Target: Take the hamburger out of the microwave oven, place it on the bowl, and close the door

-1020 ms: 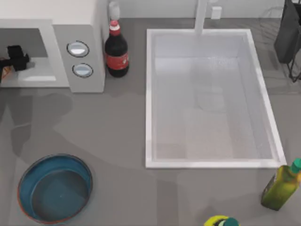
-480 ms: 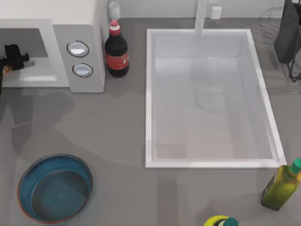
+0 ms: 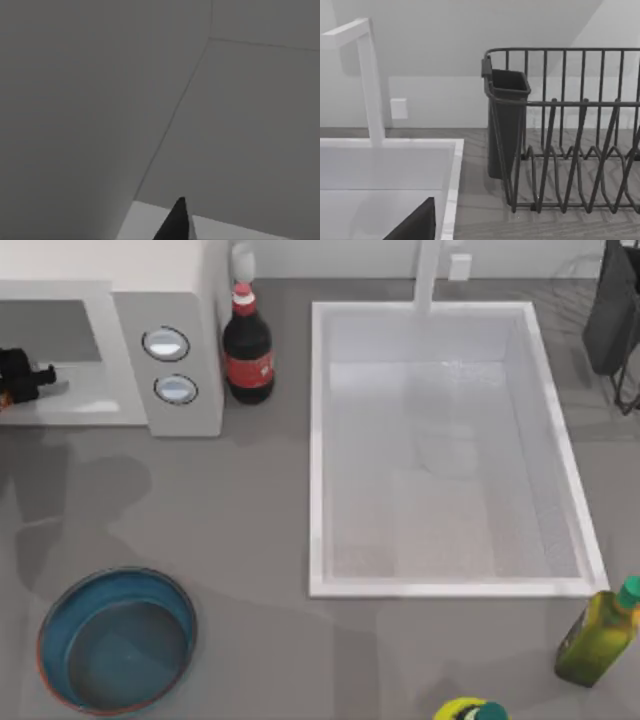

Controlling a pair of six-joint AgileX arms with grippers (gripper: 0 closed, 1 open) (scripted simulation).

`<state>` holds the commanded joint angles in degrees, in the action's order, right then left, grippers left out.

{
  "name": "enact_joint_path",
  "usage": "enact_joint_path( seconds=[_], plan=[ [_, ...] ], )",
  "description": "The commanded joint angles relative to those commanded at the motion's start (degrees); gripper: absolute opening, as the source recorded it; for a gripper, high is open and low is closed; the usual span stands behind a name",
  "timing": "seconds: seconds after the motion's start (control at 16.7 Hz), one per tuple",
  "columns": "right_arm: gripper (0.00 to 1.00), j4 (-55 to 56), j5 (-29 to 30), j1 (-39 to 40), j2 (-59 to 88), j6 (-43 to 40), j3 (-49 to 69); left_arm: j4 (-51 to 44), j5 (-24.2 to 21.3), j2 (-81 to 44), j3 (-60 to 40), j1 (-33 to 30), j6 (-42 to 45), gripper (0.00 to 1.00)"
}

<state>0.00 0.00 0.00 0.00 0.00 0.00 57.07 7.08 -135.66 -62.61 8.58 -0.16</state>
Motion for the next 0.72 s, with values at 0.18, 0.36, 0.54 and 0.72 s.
enact_joint_path(
  seconds=[0.18, 0.36, 0.54, 0.72],
  plan=[
    [1.00, 0.0, 0.0, 0.0, 0.0, 0.0, 0.0, 6.8, -1.5, 3.1, 10.3, 1.6, 0.5, 0.00],
    [1.00, 0.0, 0.0, 0.0, 0.0, 0.0, 0.0, 14.8, -3.3, 6.7, 22.9, 3.5, 1.0, 0.00],
    [1.00, 0.0, 0.0, 0.0, 0.0, 0.0, 0.0, 22.5, -5.0, 10.1, 34.4, 5.3, 1.6, 0.00],
    [1.00, 0.0, 0.0, 0.0, 0.0, 0.0, 0.0, 28.0, -6.2, 12.6, 41.5, 6.6, 2.0, 0.00]
  ],
)
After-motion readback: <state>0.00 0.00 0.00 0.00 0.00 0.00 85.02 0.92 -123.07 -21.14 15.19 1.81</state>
